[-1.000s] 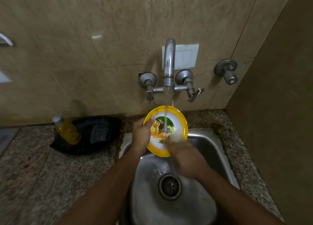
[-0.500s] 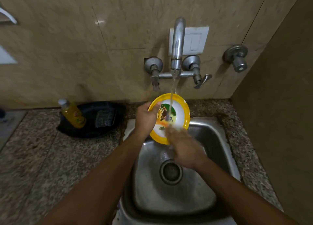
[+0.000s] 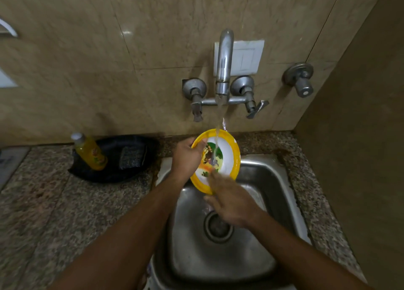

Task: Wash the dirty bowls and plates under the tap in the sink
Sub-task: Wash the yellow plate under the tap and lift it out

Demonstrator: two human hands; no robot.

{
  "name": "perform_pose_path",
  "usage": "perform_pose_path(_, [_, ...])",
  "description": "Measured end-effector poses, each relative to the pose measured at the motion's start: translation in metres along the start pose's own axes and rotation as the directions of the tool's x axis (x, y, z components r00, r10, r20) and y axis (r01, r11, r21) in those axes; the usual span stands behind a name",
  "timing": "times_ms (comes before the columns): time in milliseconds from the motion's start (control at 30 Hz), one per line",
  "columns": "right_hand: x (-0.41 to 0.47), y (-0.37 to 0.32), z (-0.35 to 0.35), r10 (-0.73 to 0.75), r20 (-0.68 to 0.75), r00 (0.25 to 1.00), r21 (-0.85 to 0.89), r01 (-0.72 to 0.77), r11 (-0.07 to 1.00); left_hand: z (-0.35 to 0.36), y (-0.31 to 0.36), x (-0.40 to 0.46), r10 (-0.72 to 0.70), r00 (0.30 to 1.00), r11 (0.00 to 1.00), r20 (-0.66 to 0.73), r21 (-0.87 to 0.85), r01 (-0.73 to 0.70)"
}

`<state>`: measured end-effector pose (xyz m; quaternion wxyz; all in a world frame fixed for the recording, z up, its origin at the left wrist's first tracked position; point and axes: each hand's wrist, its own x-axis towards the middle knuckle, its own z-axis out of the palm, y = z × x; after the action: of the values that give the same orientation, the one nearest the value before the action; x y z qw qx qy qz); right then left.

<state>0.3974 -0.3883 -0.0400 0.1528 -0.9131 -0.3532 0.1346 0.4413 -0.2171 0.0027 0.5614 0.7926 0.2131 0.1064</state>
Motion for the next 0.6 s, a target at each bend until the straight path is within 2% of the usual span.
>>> perform_pose_path(100, [0.016, 0.017, -0.011, 0.18, -0.09, 0.98, 0.006, -0.18, 0.984, 0.005, -0.009, -0.007, -0.093, 0.995, 0.995, 0.035, -0.022, 0.094])
perform_pose_path(133, [0.016, 0.01, -0.01, 0.171, -0.084, 0.982, 0.022, -0.17, 0.985, 0.006, -0.01, -0.007, -0.12, 0.992, 0.992, 0.04, -0.032, 0.122])
perform_pose_path(233, [0.003, -0.005, 0.001, -0.006, -0.058, 0.998, 0.023, 0.007, 1.0, 0.003, -0.008, -0.004, -0.171, 0.984, 0.981, 0.044, -0.083, 0.174])
perform_pose_path(267, [0.001, 0.002, 0.001, -0.014, -0.047, 0.999, 0.006, 0.015, 1.0, 0.003, -0.009, -0.003, -0.186, 0.981, 0.977, 0.054, -0.098, 0.19])
perform_pose_path(367, [0.014, 0.02, -0.013, 0.126, -0.052, 0.991, -0.012, -0.127, 0.992, 0.006, -0.01, -0.007, -0.243, 0.964, 0.962, 0.106, -0.1, 0.253])
perform_pose_path(400, [0.018, 0.016, -0.016, 0.118, -0.049, 0.992, -0.004, -0.119, 0.993, 0.007, -0.011, -0.007, -0.266, 0.956, 0.955, 0.124, -0.1, 0.279])
perform_pose_path(500, [0.019, 0.009, -0.015, -0.034, -0.082, 0.996, -0.001, 0.034, 0.999, 0.006, -0.007, -0.013, -0.31, 0.934, 0.937, 0.176, -0.112, 0.331])
perform_pose_path(533, [0.016, 0.016, -0.016, -0.034, -0.09, 0.995, -0.01, 0.033, 0.999, 0.005, -0.008, -0.016, -0.324, 0.93, 0.931, 0.173, -0.115, 0.345])
perform_pose_path(600, [0.012, 0.033, -0.018, 0.009, -0.204, 0.979, -0.065, -0.022, 0.998, 0.002, -0.009, -0.022, -0.348, 0.926, 0.922, 0.15, -0.124, 0.366])
